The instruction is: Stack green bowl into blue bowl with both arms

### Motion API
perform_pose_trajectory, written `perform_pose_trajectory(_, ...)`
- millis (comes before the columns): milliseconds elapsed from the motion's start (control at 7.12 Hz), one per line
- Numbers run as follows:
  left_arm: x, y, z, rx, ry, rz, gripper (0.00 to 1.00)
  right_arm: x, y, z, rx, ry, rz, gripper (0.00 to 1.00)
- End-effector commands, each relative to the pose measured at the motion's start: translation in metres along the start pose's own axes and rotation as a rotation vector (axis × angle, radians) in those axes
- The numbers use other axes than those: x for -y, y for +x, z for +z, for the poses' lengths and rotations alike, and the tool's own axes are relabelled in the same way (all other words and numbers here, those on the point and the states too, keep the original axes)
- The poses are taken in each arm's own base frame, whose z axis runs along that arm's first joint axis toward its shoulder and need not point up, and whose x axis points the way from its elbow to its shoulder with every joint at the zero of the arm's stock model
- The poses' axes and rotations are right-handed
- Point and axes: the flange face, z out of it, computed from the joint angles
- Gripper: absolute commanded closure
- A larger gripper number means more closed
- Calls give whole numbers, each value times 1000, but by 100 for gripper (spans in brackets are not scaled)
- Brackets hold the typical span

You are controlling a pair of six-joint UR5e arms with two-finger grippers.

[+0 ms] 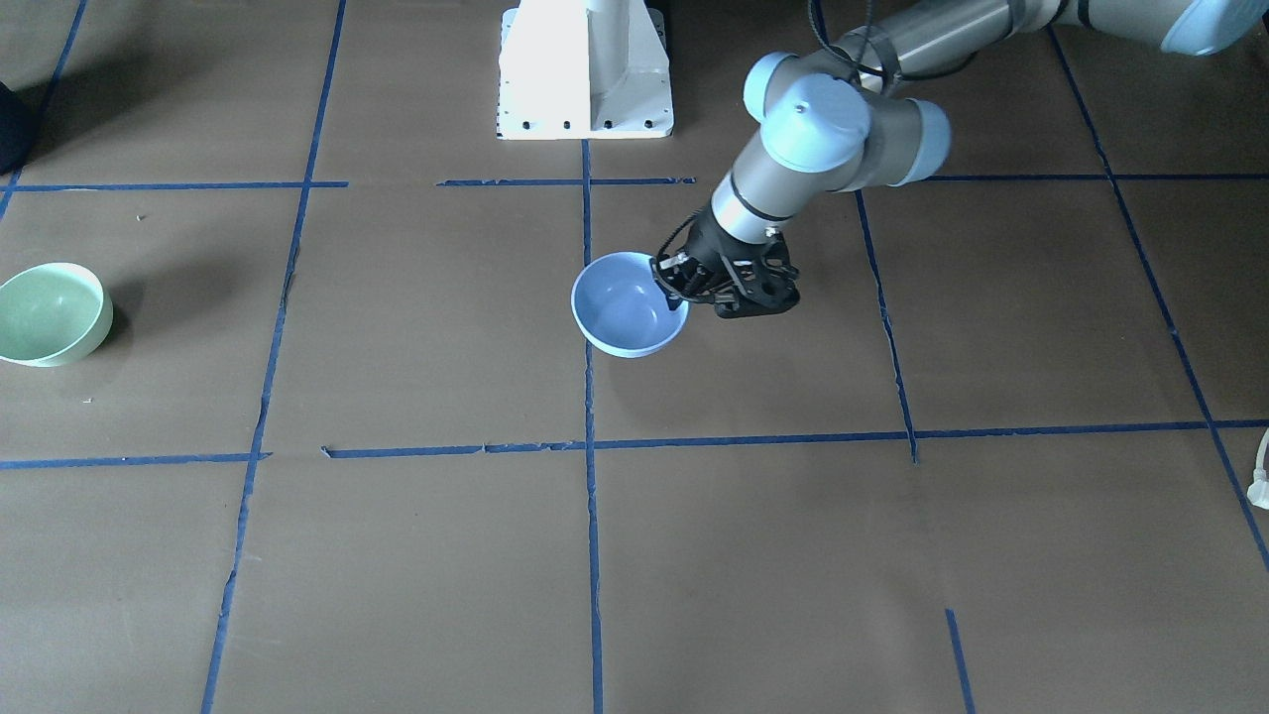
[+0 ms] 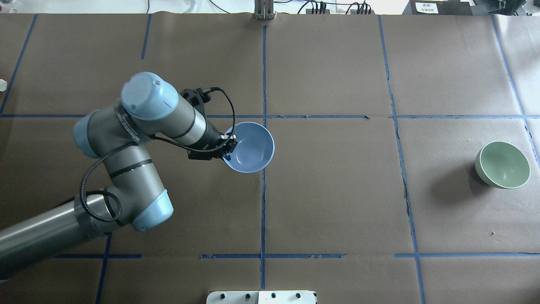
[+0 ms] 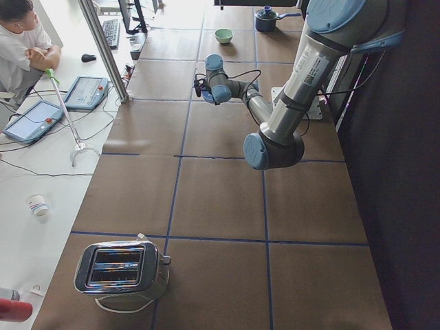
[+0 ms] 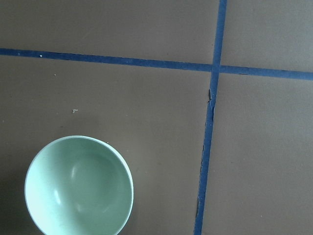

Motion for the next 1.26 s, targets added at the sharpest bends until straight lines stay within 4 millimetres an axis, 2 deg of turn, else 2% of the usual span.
perform_pose_trajectory(0,-52,18,38,29,41,29,100,0,-2,0,5,13,-16,0)
perform_pose_trajectory(140,-56,18,41,32,52,34,99,0,-2,0,3,12,-17,0)
perform_pose_trajectory(421,-61,12,48,38,43,39,91,0,-5,2,4,9,-25,0)
perform_pose_trajectory(562,-61,10,50,44,44,38,17,0,-6,5,5,2,-28,0)
perform_pose_trajectory(702,-58,12,41,23,74,35,0,2,-13,10,7,-7,-45,0)
perform_pose_trajectory(843,-59,18,5,-38,90,21,0,5,-29,22,13,-5,-110,0)
perform_pose_trajectory(983,-47,24,-41,-104,124,12,0,6,-35,24,18,9,-79,0)
perform_pose_trajectory(1124,-41,24,-57,-125,141,10,0,3,-39,30,22,25,-52,0)
